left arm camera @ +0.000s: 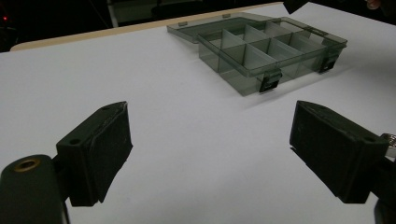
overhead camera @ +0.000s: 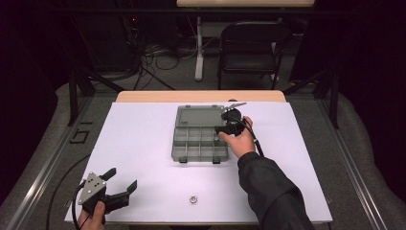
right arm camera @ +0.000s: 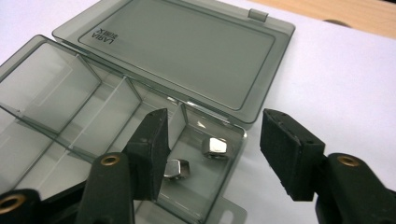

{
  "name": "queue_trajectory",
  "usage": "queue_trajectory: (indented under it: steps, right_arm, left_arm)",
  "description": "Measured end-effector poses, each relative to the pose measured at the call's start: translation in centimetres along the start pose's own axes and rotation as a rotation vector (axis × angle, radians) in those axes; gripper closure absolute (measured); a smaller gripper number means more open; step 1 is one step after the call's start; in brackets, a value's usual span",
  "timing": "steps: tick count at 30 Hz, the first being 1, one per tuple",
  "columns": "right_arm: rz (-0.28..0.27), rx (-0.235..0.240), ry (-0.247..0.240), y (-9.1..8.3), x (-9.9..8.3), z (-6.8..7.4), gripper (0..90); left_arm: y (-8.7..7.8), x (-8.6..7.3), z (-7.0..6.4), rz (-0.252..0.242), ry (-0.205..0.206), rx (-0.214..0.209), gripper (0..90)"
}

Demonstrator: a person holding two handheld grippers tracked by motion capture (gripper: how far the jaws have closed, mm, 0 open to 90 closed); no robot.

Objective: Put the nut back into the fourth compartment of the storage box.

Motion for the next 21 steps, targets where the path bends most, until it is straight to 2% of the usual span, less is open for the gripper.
queue_trajectory:
  steps: [8,13,16,21]
  right_arm:
    - [-0.052,-0.001,-0.018,-2.5,-0.8,-0.4,40.7]
    - [-0.107,0.034,0.001,-4.7,-1.6,-0.3,40.2]
    - [-0.148,0.053,0.001,-6.1,-2.5,0.2,39.7]
    - [-0.194,0.091,-0.038,-8.2,-4.5,1.6,39.5]
  left_arm:
    - [0.0,0.0,0.0,0.002,0.001,0.003,12.8]
    - [0.1,0.0,0.0,-0.004,-0.002,0.002,12.7]
    - [0.1,0.0,0.1,-0.004,-0.003,0.007,12.8]
    - [0.0,0.0,0.0,-0.002,0.003,0.003,12.7]
Point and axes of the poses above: each handheld gripper's, and its own axes: y roughly forward along the jaws, x roughly out of its top, z roughly to its left, the point moved 3 cm from there along y, roughly forward along the jaws, and after that the axes turned 6 degrees about -x, right-handed, at the moved point
